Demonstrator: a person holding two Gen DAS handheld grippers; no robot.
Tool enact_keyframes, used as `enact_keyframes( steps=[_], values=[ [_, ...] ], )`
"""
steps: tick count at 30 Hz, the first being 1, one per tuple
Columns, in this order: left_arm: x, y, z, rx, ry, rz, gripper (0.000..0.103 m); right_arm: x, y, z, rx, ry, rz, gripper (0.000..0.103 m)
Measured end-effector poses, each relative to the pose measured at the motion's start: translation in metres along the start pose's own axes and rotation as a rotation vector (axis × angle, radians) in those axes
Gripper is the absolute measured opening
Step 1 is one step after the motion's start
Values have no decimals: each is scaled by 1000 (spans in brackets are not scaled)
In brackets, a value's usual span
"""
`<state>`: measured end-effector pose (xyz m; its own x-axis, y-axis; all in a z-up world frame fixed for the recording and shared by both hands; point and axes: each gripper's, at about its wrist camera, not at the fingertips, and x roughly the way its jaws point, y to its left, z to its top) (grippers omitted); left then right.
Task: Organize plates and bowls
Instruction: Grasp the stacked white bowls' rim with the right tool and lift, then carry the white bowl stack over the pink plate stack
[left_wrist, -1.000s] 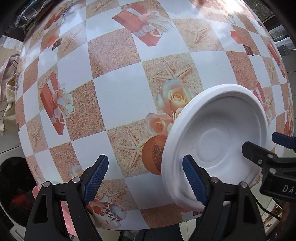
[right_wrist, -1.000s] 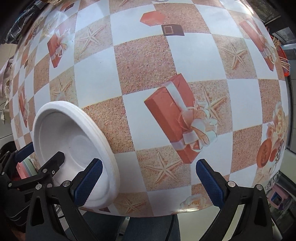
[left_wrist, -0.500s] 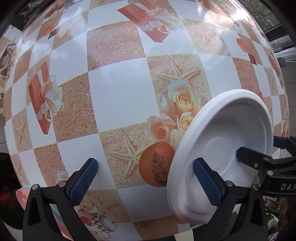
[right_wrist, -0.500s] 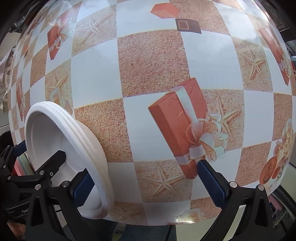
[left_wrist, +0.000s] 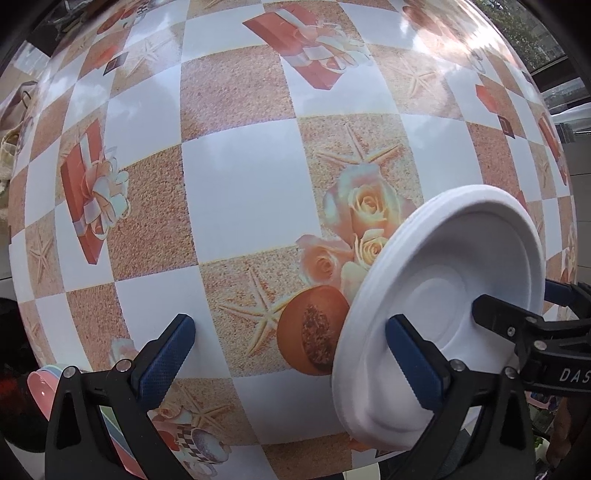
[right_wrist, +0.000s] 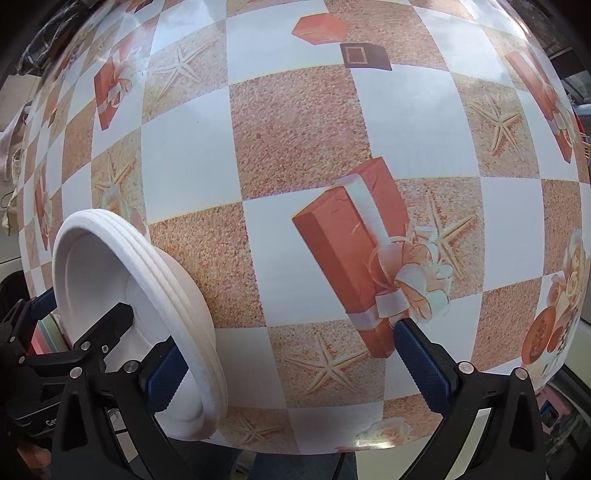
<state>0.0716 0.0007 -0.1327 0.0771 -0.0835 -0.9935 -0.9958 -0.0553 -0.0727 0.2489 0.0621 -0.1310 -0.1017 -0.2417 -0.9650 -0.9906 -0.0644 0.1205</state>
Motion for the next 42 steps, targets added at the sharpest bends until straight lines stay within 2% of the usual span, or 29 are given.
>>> enact_keyframes(
  steps=[2, 4, 5, 7, 8, 9, 10, 11, 12, 13, 15, 23, 36, 42],
  values=[
    [-2, -4, 7, 3, 19, 11, 103, 0, 0, 2, 9, 11, 3, 103],
    [-7, -11, 14, 18, 31, 21, 97, 0, -2, 1, 25, 15, 8, 102],
    [-9, -14, 16, 32, 33, 27, 94, -1, -1, -1, 24, 9, 8, 98],
    [-13, -21, 18, 65, 31, 31, 81, -4, 5, -8, 2, -2, 13, 89],
    [-14, -25, 18, 75, 31, 25, 77, -6, 9, -10, -16, -7, 19, 79],
    [-16, -28, 18, 85, 33, 23, 70, -9, 14, -13, -35, -14, 36, 63],
    [-17, -32, 19, 99, 35, 18, 60, -10, 18, -15, -42, -14, 71, 52],
    [-18, -35, 19, 112, 38, 3, 53, -8, 21, -17, -37, 3, 123, 32],
    [-18, -38, 20, 126, 45, -30, 38, -5, 23, -18, -21, 32, 140, 26],
    [-18, -40, 19, 134, 58, -32, 38, -6, 23, -20, 0, 16, 132, 26],
    [-15, -43, 18, 141, 62, -36, 36, -5, 23, -23, 21, 40, 133, 26],
    [-13, -27, -10, 143, 92, -17, 36, 7, 46, -47, -39, 122, 120, 26],
    [-28, 8, -18, 46, 36, -51, 36, -14, 85, -46, -146, 83, 52, 26],
    [-40, 20, -36, 31, 15, -59, 36, -16, 90, -48, -165, 70, 34, 26]
  ],
)
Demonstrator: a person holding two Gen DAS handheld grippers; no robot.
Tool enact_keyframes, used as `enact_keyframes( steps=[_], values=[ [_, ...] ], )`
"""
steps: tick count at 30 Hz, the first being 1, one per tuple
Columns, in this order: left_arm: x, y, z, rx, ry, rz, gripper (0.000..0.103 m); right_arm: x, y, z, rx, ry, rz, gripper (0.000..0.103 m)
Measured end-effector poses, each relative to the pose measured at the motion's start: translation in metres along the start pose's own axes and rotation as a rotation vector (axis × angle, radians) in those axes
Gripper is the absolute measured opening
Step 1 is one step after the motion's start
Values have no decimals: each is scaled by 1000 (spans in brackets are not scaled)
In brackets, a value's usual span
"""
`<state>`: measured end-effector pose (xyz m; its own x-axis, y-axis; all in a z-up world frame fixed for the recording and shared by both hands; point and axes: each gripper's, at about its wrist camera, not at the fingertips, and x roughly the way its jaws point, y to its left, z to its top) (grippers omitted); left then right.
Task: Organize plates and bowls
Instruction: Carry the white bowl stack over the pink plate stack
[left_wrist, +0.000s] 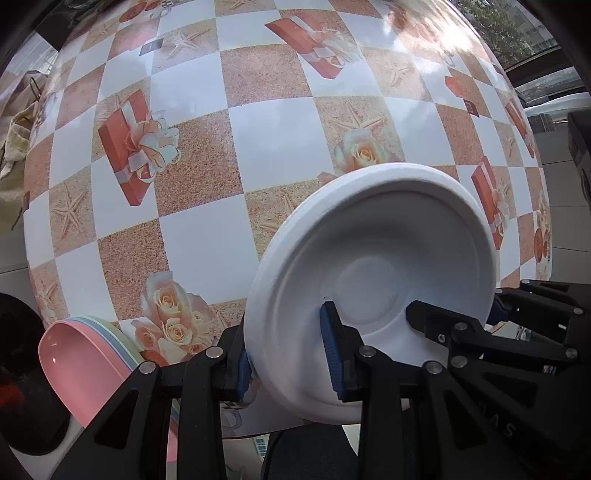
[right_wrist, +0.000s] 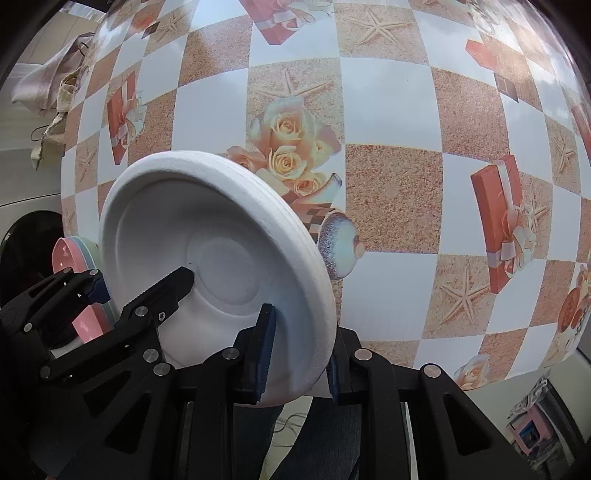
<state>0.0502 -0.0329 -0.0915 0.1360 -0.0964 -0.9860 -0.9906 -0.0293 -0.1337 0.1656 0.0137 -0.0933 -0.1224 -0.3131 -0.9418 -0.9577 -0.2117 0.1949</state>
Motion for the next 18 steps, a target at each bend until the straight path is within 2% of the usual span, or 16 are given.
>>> enact_keyframes(
  steps=[9, 18],
  values=[
    [-23, -6, -5, 13, -20, -5, 36, -9, 4, -1, 5, -20, -17, 26],
    [-55, -13, -3, 13, -81, -2, 36, -36, 14, -3, -24, -74, -36, 26]
  ],
)
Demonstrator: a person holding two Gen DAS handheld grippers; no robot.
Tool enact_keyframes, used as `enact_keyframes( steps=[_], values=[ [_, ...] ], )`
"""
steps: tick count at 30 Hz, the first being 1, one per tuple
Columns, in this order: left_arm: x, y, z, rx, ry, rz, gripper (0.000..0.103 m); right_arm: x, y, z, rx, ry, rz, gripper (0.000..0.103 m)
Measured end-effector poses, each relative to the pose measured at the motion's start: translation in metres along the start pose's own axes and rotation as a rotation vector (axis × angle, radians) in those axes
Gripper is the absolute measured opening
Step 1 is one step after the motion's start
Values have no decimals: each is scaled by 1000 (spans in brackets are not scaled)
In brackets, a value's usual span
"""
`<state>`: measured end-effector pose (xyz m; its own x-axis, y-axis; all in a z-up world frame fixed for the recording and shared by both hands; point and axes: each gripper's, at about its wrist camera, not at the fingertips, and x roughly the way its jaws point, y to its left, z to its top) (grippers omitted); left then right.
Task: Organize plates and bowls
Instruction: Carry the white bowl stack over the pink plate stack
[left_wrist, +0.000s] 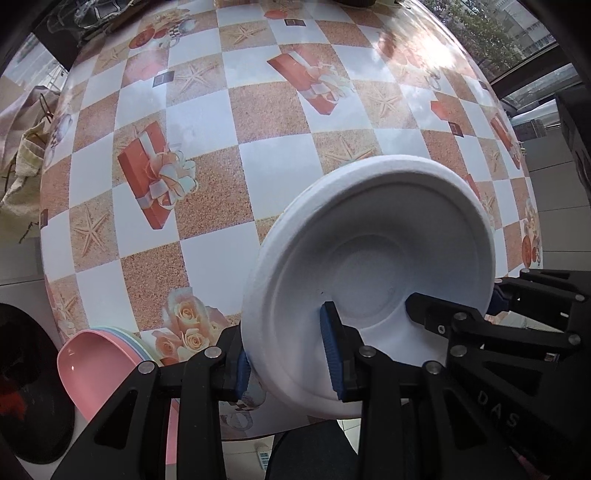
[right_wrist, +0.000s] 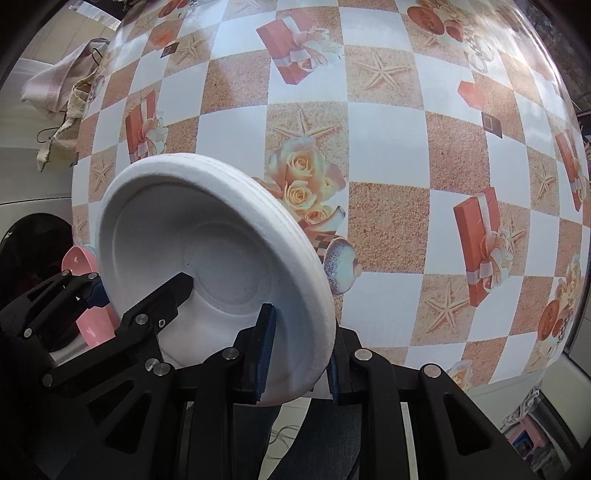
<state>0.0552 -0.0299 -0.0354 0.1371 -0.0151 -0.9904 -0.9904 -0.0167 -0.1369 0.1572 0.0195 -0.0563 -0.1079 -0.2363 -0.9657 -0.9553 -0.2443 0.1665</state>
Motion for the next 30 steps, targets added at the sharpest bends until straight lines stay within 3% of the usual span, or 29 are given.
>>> enact_keyframes(
  steps=[14, 19, 23, 28, 30],
  values=[
    [-35, 31, -18, -48, -99, 6, 36, -37, 27, -9, -85, -73, -32, 27],
    [-56, 40, -30, -81, -158, 52, 36, -53, 48, -9, -169, -111, -24, 27],
    [-74, 58, -46, -189, -201, 83, 36, -62, 80, -5, -301, -109, -18, 27],
    [-98, 85, -76, -453, -260, 83, 35, -73, 121, -19, -505, -89, -25, 27],
    [-106, 86, -90, -514, -280, 107, 35, -72, 135, -25, -561, -94, -16, 27]
  ],
)
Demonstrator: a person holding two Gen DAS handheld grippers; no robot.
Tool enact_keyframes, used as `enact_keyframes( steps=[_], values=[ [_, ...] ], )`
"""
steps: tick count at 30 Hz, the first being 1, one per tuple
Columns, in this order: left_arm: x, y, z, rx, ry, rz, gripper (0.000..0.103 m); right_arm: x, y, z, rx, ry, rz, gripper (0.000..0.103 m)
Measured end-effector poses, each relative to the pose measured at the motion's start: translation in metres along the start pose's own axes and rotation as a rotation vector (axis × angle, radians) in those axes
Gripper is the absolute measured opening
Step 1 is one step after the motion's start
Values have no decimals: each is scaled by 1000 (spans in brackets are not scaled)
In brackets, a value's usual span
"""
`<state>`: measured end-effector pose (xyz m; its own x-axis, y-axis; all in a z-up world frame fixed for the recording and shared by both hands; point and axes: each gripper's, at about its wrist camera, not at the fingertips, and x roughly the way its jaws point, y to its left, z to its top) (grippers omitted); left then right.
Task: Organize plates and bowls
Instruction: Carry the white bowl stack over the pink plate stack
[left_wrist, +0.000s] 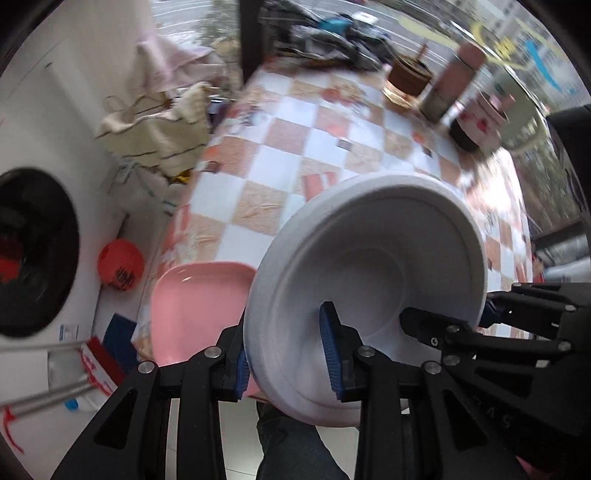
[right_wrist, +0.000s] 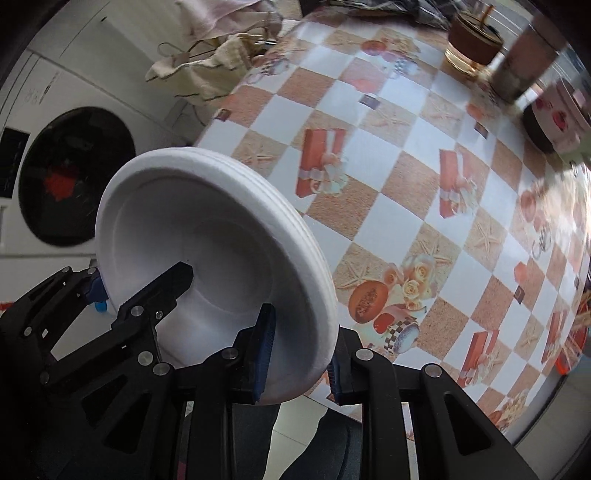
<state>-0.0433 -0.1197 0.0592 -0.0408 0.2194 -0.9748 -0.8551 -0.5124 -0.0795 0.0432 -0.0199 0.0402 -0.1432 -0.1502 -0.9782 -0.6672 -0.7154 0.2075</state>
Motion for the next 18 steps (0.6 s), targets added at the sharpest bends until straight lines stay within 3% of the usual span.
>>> enact_keyframes(
  steps=[7, 18],
  values=[
    [-23, 22, -29, -120, -20, 110, 35, -2, 41, -6, -141, 1, 44, 27],
    [-43, 48, -45, -165, -50, 224, 35, -1, 85, -2, -235, 4, 111, 27]
  ],
)
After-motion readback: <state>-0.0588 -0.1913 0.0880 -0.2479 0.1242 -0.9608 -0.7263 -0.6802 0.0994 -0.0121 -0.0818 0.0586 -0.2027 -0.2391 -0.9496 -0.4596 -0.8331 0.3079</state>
